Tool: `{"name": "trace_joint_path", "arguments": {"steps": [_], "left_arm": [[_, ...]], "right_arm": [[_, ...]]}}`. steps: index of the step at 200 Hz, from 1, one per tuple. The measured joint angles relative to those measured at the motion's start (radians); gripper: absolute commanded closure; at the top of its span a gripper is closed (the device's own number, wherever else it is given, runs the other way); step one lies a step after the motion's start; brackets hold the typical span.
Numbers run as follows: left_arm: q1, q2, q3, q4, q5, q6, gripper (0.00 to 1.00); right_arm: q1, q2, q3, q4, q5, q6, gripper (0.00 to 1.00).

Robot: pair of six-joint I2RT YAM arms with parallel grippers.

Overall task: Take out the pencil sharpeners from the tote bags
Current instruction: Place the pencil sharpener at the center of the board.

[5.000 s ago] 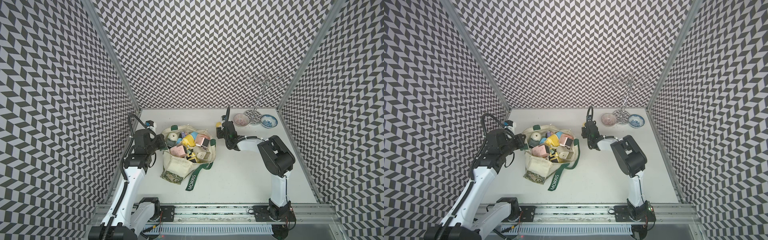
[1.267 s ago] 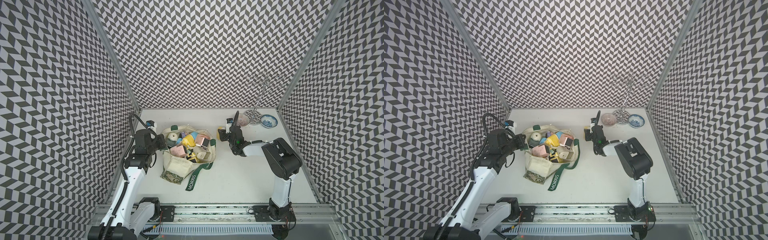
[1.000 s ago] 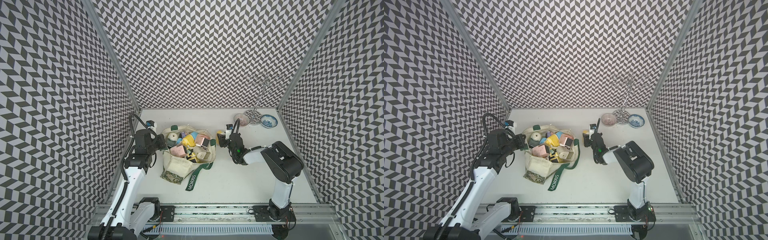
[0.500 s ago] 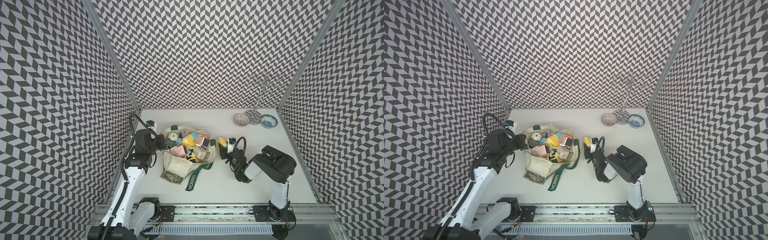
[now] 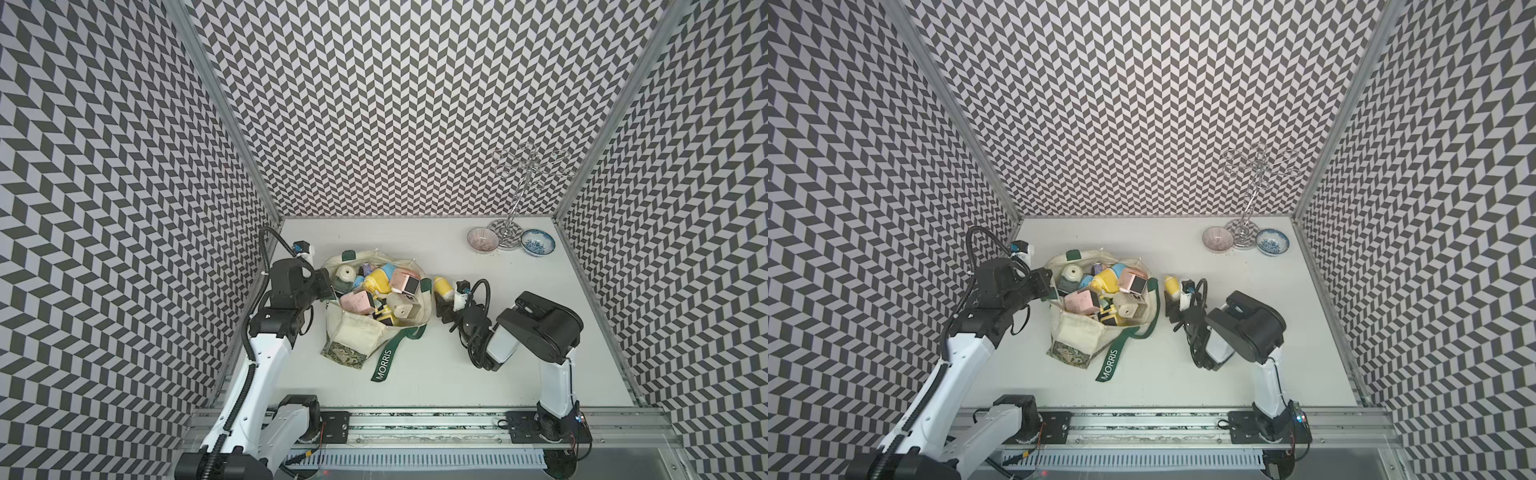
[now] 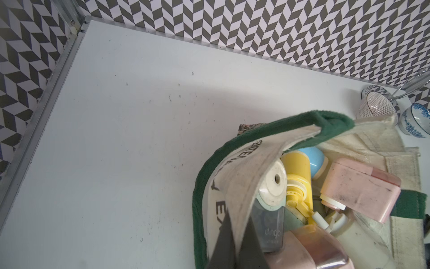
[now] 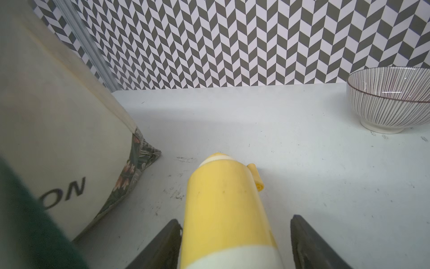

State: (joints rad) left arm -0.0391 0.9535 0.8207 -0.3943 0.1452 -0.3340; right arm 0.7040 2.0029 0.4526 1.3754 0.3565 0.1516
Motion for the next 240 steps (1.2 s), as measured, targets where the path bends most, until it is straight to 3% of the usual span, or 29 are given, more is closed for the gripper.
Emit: {"name": "trace_joint_path", "arguments": {"steps": [49,83,132,181,240], "left_arm": [[0.000,0.000,0.000,0.000,-0.001,0.000,1.00],[0.000,0.000,0.000,0.000,-0.001,0.000,1.00],[0.000,0.000,0.000,0.000,-0.001,0.000,1.00],[0.000,0.000,0.000,0.000,-0.001,0.000,1.00],[0.000,0.000,0.000,0.000,-0.002,0.000,1.00]], "right_arm": [[0.000,-0.128,0.000,-0.180,-0.009,-0.005,0.10],[0.000,-0.272,0.082,-0.483,-0.029,-0.016,0.09],[-0.020,-0.312,0.296,-0.922,-0.090,-0.053,0.10],[-0.081,-0.320,0.380,-1.189,-0.152,-0.072,0.18],[-0.104,-0.294,0.483,-1.338,-0.232,-0.082,0.34]]}}
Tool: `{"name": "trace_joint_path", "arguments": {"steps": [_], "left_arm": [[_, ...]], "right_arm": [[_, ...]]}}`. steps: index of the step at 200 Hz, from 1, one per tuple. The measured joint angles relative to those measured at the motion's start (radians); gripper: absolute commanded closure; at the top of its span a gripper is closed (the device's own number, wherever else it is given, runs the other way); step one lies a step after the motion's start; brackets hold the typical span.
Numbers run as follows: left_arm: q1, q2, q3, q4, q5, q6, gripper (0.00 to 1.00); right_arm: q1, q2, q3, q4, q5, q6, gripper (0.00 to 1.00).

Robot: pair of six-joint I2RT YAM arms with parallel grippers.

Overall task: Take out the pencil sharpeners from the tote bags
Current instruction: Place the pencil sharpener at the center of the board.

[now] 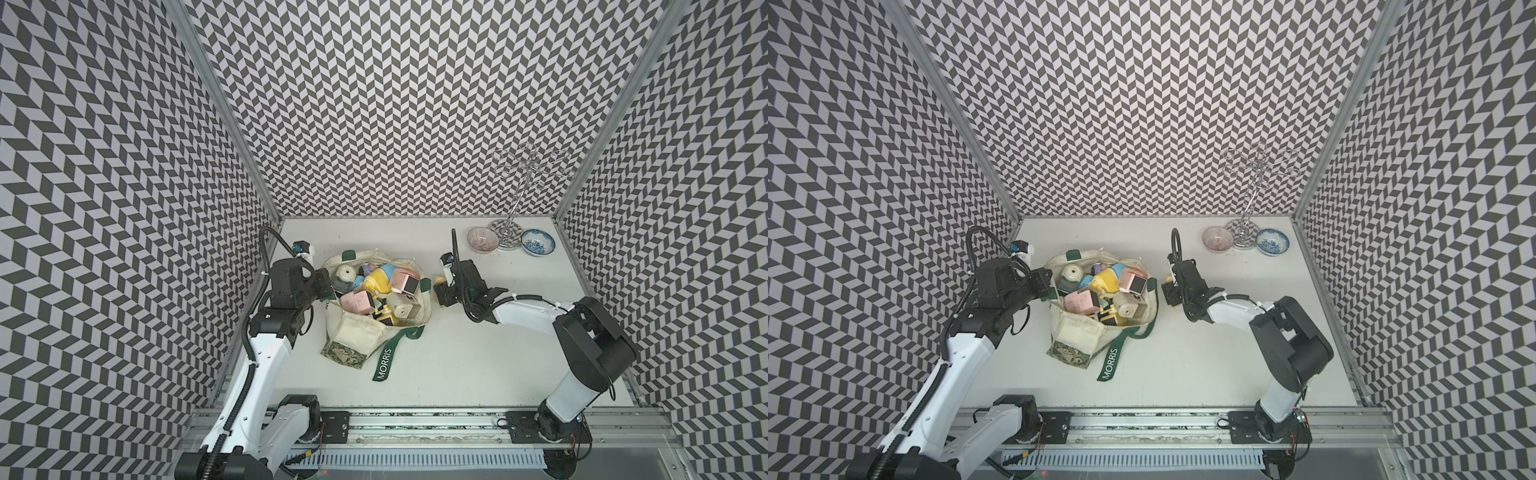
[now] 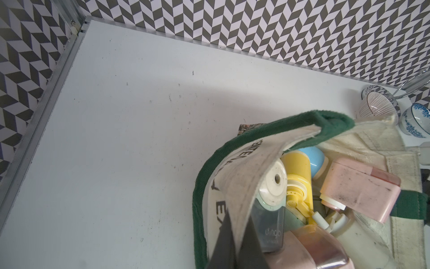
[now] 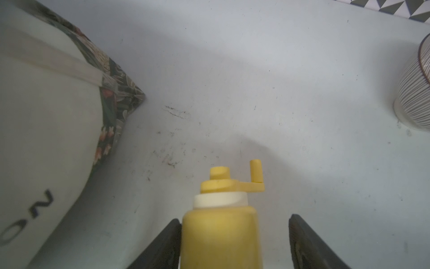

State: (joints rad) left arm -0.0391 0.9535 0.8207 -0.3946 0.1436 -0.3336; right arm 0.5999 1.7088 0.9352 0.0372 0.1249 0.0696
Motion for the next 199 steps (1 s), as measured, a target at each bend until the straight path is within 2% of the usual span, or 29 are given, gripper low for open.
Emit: {"name": "trace_joint_path", "arguments": {"steps": [22,59,114,138,162,199], "left_arm": [[0.000,0.000,0.000,0.000,0.000,0.000,1.00],[0.000,0.000,0.000,0.000,0.000,0.000,1.00],[-0.001,0.000,0.000,0.000,0.000,0.000,1.00],[-0.001,0.000,0.000,0.000,0.000,0.000,1.00],[-0.001,0.000,0.000,0.000,0.000,0.000,1.00],[-0.001,0.000,0.000,0.000,-0.001,0.000,1.00]], "right_arm": [[0.000,0.029,0.042,-0.039,-0.010,-0.001,0.38],[-0.001,0.056,0.072,-0.090,-0.014,0.000,0.39],[-0.008,0.088,0.130,-0.174,-0.031,0.011,0.56],[-0.015,0.108,0.172,-0.206,-0.027,0.017,0.58],[-0.032,0.152,0.264,-0.248,-0.018,0.027,0.61],[-0.077,0.299,0.516,-0.285,0.001,0.035,0.64]]}}
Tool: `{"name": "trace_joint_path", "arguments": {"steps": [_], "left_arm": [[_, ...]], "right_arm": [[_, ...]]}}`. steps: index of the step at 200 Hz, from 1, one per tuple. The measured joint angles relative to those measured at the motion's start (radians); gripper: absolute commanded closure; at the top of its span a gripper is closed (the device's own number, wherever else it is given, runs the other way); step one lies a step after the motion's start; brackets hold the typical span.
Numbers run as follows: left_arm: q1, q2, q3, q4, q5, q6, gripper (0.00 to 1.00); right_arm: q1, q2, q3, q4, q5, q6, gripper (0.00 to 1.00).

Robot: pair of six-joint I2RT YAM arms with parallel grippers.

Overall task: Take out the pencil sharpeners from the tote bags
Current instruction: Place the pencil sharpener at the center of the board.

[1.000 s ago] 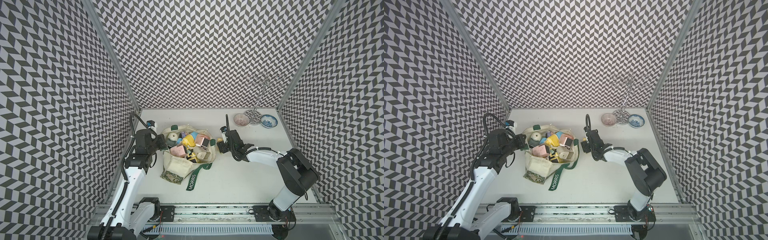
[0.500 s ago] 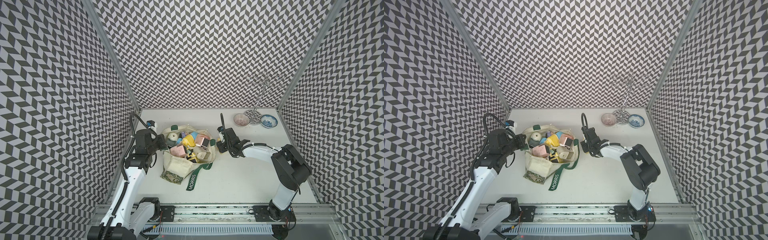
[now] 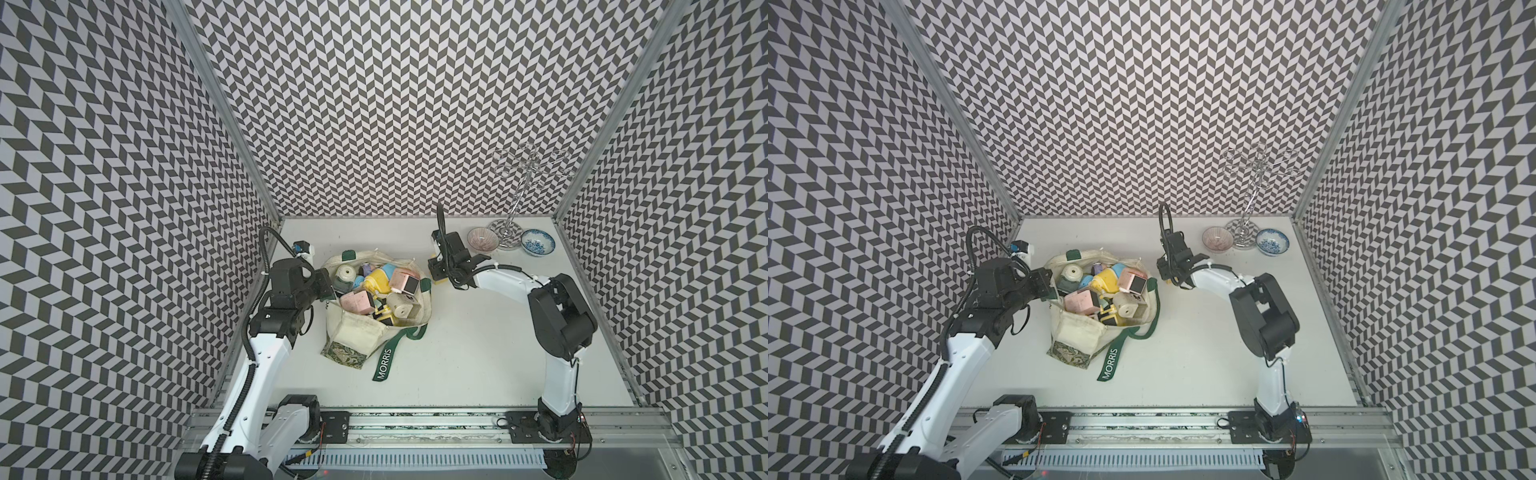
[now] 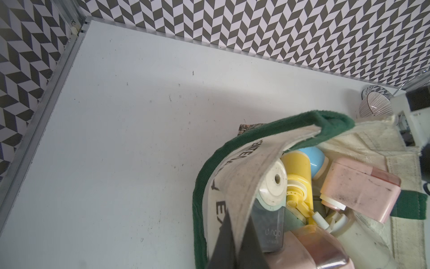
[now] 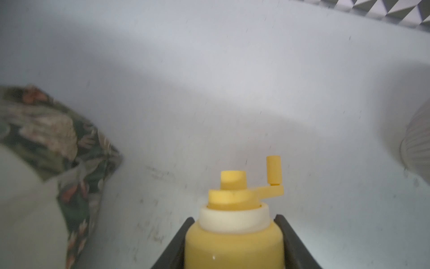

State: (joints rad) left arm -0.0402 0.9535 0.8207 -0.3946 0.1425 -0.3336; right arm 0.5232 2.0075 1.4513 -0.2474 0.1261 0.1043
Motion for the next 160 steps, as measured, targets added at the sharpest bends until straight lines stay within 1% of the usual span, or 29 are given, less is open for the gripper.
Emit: {"name": "trace_joint_path", "arguments": {"steps": [29,75,102,160], "left_arm": [[-0.004,0.000,0.000,0.000,-0.006,0.000,1.00],[-0.005,0.000,0.000,0.000,-0.010,0.000,1.00],[-0.006,0.000,0.000,0.000,-0.010,0.000,1.00],[-0.006,0.000,0.000,0.000,-0.011,0.000,1.00]], "right_arm": [[-0.036,0.131,0.187,-0.038,0.008,0.023,0.64],[-0.059,0.269,0.355,-0.106,0.025,0.039,0.64],[-0.059,0.297,0.394,-0.132,0.027,0.047,0.63],[-0.059,0.298,0.396,-0.146,0.028,0.087,0.61]]}}
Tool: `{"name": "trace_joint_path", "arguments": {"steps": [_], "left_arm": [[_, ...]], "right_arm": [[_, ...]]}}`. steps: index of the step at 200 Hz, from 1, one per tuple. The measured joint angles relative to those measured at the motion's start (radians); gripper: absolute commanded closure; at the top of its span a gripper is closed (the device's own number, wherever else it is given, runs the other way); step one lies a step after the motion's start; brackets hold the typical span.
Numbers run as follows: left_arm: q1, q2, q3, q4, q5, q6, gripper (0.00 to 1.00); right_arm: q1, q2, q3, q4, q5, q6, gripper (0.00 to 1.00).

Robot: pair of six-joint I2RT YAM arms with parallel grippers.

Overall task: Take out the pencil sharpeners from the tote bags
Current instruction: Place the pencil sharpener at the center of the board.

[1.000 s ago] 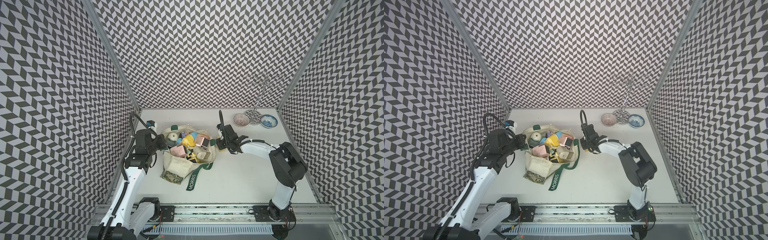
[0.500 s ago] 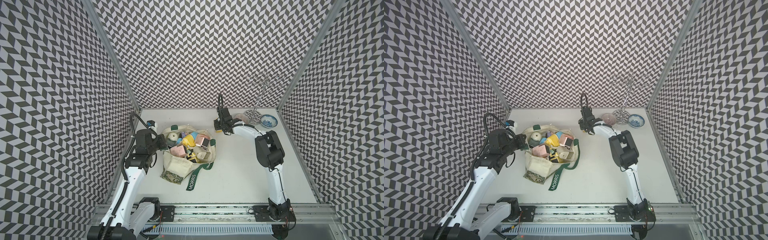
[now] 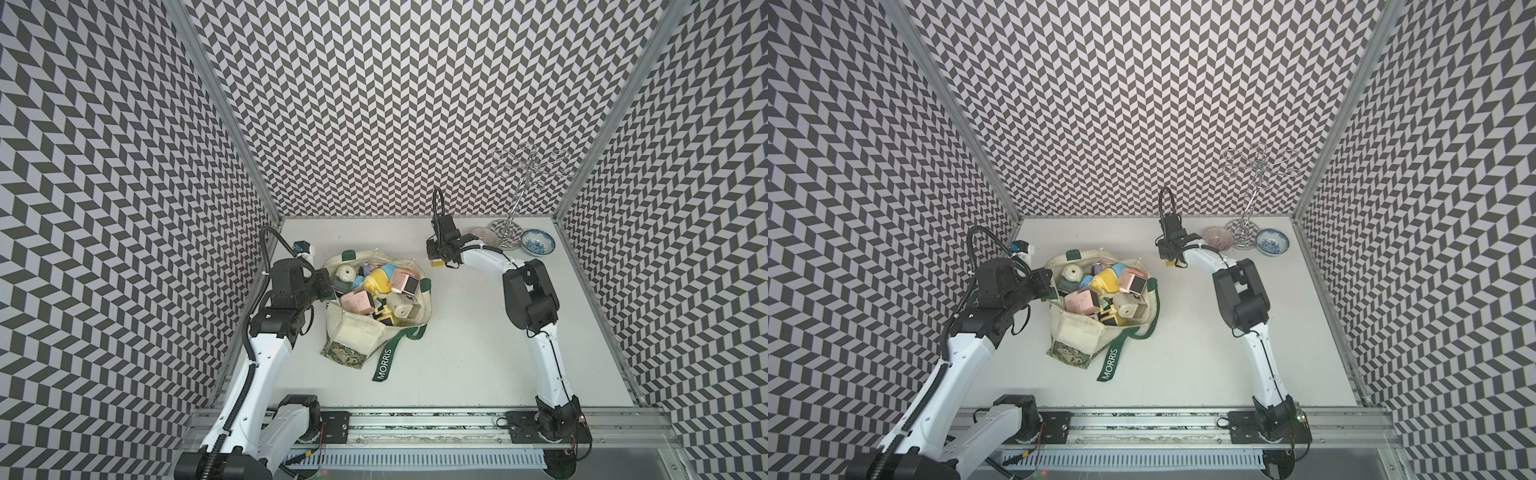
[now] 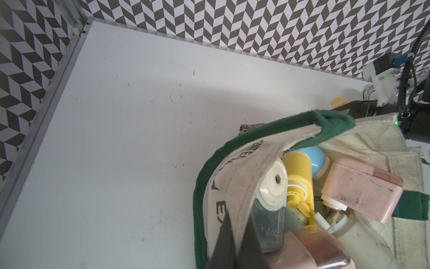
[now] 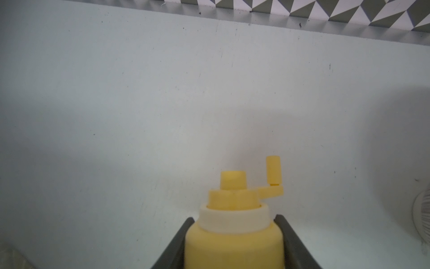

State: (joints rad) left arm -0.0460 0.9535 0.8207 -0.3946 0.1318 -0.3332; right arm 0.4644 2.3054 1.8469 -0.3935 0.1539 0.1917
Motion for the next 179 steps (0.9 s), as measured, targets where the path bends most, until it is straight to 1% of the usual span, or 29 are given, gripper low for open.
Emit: {"name": "trace_joint_path", "arguments": {"steps": [61,81,94,121,142,162,179], "left_arm": [[0.000,0.000,0.000,0.000,0.000,0.000,1.00],[0.000,0.000,0.000,0.000,0.000,0.000,1.00],[0.000,0.000,0.000,0.000,0.000,0.000,1.00],[0.000,0.000,0.000,0.000,0.000,0.000,1.00],[0.000,0.000,0.000,0.000,0.000,0.000,1.00],[0.000,0.000,0.000,0.000,0.000,0.000,1.00],[0.000,0.000,0.000,0.000,0.000,0.000,1.00]], "right_arm": [[0.000,0.000,0.002,-0.003,-0.005,0.053,0.53],[0.000,0.000,0.004,-0.006,-0.011,0.063,0.44],[0.000,0.000,0.004,-0.010,-0.019,0.066,0.40],[0.000,0.000,0.005,-0.029,-0.031,0.067,0.29],[0.000,-0.005,0.005,-0.048,-0.034,0.066,0.23],[0.000,-0.026,0.005,-0.073,-0.031,0.062,0.23],[0.000,-0.090,-0.033,-0.079,-0.032,0.060,0.23]]}}
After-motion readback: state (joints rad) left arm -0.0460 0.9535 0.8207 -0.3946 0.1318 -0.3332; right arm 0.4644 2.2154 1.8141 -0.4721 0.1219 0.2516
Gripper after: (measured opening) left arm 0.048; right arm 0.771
